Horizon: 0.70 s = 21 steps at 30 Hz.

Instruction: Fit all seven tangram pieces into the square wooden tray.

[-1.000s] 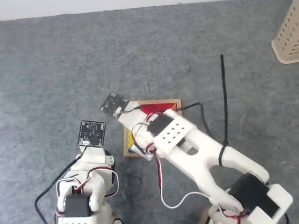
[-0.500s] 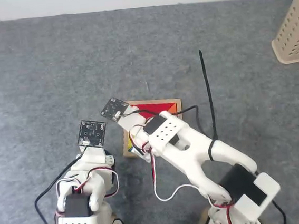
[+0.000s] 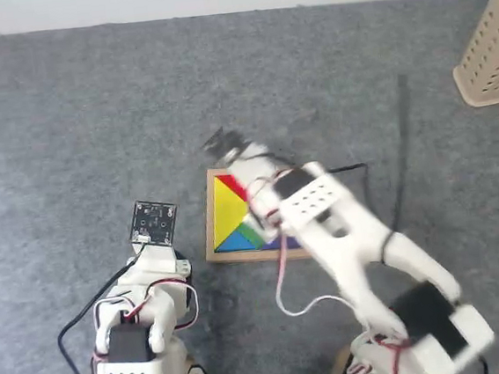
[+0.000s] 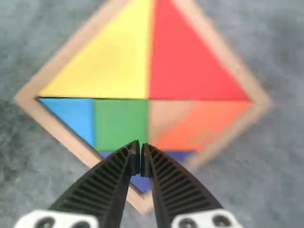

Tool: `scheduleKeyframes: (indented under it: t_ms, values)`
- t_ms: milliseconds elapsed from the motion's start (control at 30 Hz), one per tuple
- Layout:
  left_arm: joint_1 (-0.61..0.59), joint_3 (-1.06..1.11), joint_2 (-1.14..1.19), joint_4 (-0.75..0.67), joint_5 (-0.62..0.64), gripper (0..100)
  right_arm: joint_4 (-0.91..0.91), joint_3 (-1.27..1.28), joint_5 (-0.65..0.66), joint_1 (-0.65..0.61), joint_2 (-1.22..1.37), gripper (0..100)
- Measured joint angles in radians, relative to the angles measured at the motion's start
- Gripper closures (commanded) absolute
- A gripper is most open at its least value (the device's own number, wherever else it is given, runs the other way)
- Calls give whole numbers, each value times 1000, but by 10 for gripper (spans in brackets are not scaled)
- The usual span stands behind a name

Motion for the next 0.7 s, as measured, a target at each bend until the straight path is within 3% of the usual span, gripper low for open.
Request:
scheduleKeyframes:
  t_ms: [233, 700]
  values:
    - [0, 0, 0, 0, 0, 988, 109, 232, -15, 193, -483, 991]
    - [0, 0, 0, 0, 0, 988, 253, 930, 324, 701, -1448, 990]
